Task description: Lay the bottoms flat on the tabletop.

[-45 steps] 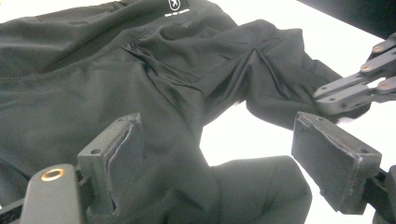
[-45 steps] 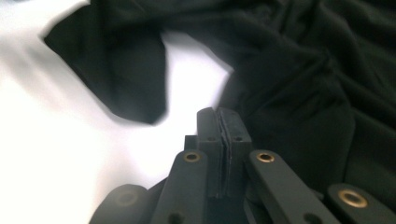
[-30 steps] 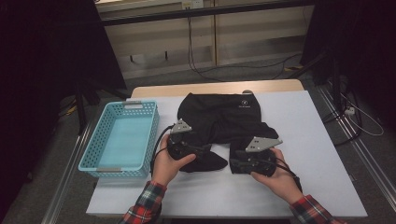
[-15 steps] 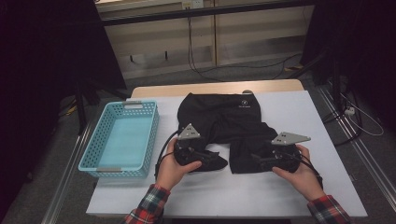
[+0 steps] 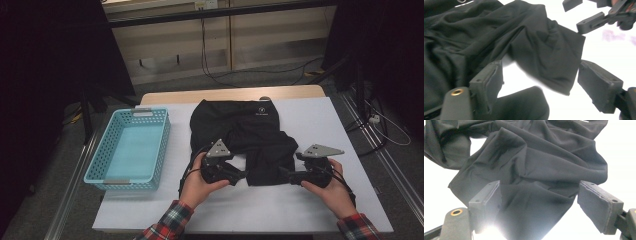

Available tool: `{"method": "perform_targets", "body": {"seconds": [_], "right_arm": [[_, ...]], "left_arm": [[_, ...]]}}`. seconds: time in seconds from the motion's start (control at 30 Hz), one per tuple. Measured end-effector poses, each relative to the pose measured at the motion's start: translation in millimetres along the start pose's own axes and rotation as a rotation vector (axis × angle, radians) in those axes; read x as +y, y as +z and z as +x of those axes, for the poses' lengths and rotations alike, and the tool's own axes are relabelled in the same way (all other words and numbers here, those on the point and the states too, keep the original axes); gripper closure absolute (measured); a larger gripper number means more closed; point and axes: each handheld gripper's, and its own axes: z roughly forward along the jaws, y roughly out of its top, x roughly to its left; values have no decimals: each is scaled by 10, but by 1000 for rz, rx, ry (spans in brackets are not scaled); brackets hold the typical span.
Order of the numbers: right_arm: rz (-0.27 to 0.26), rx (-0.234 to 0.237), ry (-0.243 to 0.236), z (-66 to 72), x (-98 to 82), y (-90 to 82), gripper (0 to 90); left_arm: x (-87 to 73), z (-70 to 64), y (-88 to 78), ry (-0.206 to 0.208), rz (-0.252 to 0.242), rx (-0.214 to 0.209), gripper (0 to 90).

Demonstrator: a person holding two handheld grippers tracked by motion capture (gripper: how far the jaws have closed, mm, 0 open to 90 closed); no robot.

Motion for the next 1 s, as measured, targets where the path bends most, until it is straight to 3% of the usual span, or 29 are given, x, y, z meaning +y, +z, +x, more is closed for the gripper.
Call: {"method": "perform_targets", "body": {"seconds": [0.13,0.2,0.3,0.47,0.57,0.67,0.73,0.83,0.87,0.93,1.0], "right_arm": [[5,-10,10,-30,-29,-4,199],[5,-20,13,-39,-34,-19,199],[-5,-37,24,-60,-46,-49,199],[1,-44,39,-82,-84,-81,200],[7,-46,32,-87,-102,-97,209],[2,-47,36,-90,-104,-124,210],[-3,-48,39,-94,-111,-135,210],[6,-42,44,-91,-125,-127,218],[7,-41,40,-87,-124,-124,219],[6,-42,35,-79,-115,-126,219],[2,-38,34,-69,-108,-128,219]], "left_arm": [[-7,-39,88,2,6,-37,262],[-22,-49,113,16,21,-16,288],[-27,-68,153,28,46,-32,384],[-7,-161,259,80,92,-90,496],[-13,-181,321,79,113,-110,538],[-48,-182,366,96,153,-119,537],[-70,-188,390,96,158,-119,520],[-89,-173,404,130,161,-108,459],[-101,-174,414,127,144,-107,448],[-120,-153,410,122,133,-108,454],[-116,-142,392,143,150,-95,487]]}}
